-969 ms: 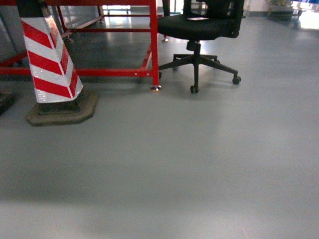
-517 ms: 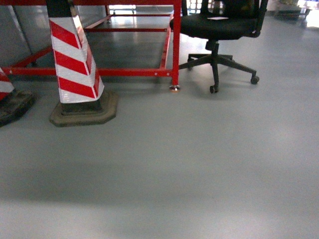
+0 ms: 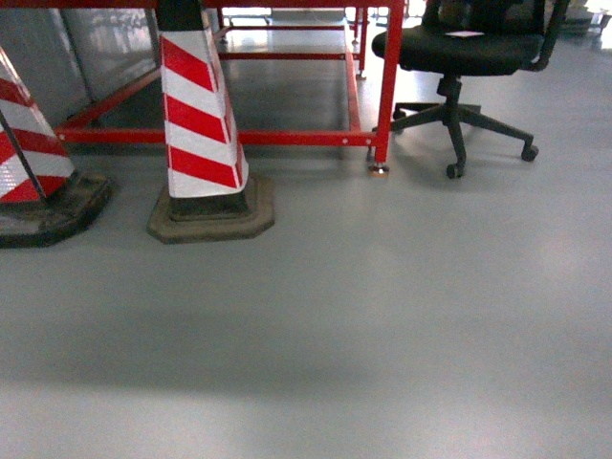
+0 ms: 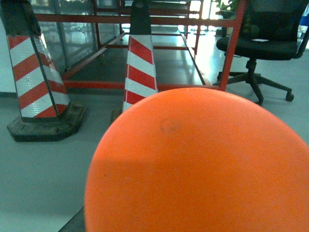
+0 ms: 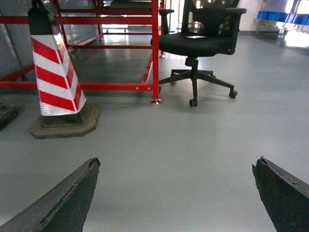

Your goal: Pick capacitor and pack into box

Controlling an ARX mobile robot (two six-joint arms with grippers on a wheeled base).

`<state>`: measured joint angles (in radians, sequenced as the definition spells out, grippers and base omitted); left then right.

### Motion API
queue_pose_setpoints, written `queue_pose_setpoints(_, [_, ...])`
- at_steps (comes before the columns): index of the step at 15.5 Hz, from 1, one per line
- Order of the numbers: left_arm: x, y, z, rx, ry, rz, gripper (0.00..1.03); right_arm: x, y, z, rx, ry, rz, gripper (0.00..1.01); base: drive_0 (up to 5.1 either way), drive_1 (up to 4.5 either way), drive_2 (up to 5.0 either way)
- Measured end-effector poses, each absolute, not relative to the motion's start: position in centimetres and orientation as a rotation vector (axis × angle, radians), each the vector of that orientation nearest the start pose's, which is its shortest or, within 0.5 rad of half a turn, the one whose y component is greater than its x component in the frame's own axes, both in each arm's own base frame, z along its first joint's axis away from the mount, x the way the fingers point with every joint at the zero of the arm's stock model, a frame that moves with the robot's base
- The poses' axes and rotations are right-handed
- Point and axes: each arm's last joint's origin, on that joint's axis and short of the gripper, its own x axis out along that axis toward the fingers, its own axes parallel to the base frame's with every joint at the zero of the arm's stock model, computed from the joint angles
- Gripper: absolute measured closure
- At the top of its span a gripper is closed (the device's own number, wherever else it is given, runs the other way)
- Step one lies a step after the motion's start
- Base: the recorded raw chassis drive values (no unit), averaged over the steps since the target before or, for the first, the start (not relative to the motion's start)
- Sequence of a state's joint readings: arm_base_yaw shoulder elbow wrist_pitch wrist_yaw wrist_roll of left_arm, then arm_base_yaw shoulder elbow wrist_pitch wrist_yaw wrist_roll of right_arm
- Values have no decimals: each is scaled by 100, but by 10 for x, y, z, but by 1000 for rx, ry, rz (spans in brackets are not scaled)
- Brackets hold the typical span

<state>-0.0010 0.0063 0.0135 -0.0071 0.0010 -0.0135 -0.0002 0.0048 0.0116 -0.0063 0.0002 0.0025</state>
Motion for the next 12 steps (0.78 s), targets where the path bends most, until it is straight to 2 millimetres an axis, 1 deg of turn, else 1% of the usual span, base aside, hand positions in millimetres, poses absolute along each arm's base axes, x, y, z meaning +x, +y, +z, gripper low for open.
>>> queue_pose_setpoints(10, [97,0,167,-14,1,-1,59,97,0,167,2,-2,-1,3,-501,244,244])
queue_pose_setpoints(12, [97,0,167,-14,0,5,59,97,0,167,2,-8,4,3,0,0,0])
